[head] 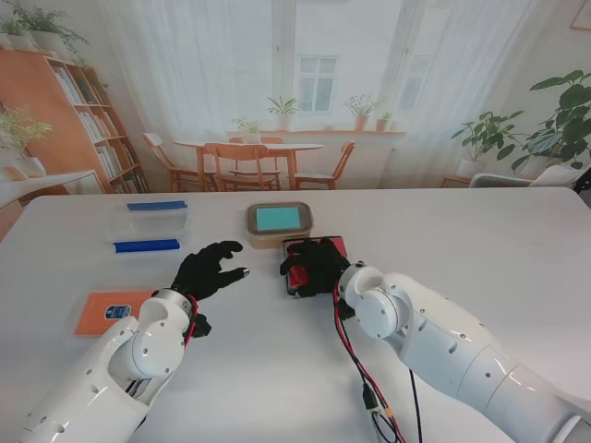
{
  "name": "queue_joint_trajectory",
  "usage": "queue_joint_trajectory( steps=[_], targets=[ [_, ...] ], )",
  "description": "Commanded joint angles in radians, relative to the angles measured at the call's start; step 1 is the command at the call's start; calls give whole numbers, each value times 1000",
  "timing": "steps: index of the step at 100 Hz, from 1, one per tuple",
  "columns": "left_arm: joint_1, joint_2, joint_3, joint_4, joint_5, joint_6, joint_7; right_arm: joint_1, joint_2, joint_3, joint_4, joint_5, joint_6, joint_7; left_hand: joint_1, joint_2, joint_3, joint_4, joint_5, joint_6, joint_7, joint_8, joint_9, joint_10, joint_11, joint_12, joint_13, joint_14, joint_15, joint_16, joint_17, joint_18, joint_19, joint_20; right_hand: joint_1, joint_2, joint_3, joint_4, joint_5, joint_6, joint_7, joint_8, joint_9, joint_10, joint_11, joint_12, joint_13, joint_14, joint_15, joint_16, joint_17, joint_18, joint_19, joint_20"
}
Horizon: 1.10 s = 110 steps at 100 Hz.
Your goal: Pair container bodies with their lids
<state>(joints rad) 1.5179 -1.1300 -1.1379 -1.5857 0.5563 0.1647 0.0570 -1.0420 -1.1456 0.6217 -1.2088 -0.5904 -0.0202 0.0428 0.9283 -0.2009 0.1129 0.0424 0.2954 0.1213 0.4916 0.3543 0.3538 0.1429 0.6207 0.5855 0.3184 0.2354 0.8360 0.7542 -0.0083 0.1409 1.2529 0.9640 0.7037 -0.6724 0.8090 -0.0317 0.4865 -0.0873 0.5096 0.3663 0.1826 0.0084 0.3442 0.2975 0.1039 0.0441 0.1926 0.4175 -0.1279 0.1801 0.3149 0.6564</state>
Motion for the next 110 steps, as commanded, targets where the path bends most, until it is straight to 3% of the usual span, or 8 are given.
queue_joint_trajectory(
  steps=[1,110],
  targets=[
    [2,-2,3,-1,-3,1,-3,-2,2,-4,5,-7,14,21,-6,19,-32,16,9,-27,-22,-2,-11,3,-20,-4,-28,5,-19,-8,-15,-5,8,-6,1,-32,19,-24,25,-2,10,20,-7,-3,8,11,-4,12,37,14,1,2,41,33],
    [-33,-4,31,26,-22,-4,-11,-59,38,73,-24,-88,103,59,-9,19,-35,16,8,-28,-25,1,-12,2,-22,-4,-28,5,-19,-8,-17,-6,8,-6,4,-32,21,-24,32,23,0,34,-8,1,2,27,-1,19,77,12,-14,15,93,135]
  ],
)
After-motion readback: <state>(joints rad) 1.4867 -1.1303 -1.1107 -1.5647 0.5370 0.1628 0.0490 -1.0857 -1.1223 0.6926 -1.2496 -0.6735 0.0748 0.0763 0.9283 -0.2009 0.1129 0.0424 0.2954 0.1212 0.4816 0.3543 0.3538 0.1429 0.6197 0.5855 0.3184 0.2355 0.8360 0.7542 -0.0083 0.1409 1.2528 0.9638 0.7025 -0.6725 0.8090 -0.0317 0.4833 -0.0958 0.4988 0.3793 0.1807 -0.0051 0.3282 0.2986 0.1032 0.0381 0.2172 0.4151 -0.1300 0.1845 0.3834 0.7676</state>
